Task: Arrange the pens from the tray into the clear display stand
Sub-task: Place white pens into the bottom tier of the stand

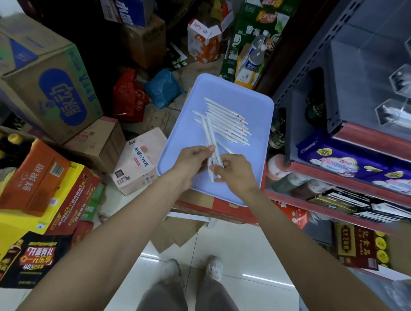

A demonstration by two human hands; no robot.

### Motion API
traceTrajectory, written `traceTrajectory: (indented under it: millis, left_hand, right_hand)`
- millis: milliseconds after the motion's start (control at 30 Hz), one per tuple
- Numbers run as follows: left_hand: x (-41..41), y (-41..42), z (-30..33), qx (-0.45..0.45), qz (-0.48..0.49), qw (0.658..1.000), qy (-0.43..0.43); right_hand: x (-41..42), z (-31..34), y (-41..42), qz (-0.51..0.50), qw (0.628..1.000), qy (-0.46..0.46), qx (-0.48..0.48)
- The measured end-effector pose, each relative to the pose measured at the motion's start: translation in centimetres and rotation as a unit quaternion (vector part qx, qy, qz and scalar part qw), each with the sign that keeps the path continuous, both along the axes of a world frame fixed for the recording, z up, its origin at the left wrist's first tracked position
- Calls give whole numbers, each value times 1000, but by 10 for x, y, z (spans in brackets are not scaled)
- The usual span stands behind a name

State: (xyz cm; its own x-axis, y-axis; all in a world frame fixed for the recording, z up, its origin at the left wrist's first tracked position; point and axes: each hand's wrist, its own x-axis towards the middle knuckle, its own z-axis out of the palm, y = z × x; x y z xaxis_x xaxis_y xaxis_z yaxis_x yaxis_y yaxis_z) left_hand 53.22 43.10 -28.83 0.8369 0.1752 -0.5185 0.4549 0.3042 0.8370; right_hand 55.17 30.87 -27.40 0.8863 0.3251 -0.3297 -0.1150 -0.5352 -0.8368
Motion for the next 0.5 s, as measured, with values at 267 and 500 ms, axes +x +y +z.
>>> traceTrajectory:
  millis: [267,500]
  left_hand:
    - [26,-55,65,-62,-31,991,-113]
    - [71,-151,132,276,-138,905,-291]
  right_hand:
    - [15,58,-47,-28,997,-35,65]
    - [46,127,-173,-72,991,-95,55]
